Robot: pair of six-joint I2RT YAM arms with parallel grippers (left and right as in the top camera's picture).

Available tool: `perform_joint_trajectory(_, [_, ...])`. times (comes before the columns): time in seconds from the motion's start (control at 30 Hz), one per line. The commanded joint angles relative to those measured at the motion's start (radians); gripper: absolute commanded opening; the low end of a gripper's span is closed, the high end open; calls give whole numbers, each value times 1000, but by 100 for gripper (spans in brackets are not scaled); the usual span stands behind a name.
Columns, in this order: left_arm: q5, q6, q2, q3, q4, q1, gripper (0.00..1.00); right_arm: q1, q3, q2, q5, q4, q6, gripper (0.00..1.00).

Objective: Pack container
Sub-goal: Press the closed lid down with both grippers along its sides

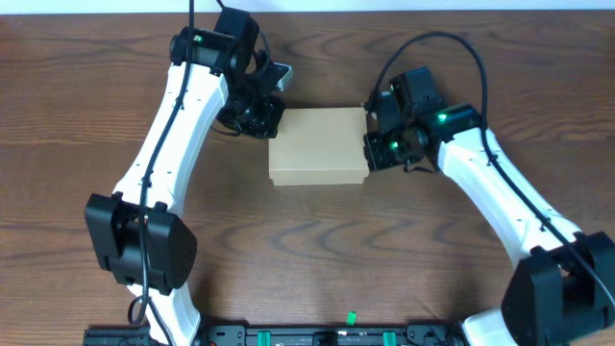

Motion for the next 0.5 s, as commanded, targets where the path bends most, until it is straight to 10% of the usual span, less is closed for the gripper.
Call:
perform_joint_trajectory(0.0, [24, -8, -6, -4, 0, 5, 6, 0, 67, -48, -8, 4, -8, 1])
perform_joint_trajectory(0.47, [33, -158, -6, -4, 113, 5, 6, -55, 90, -72, 16, 399, -50, 1])
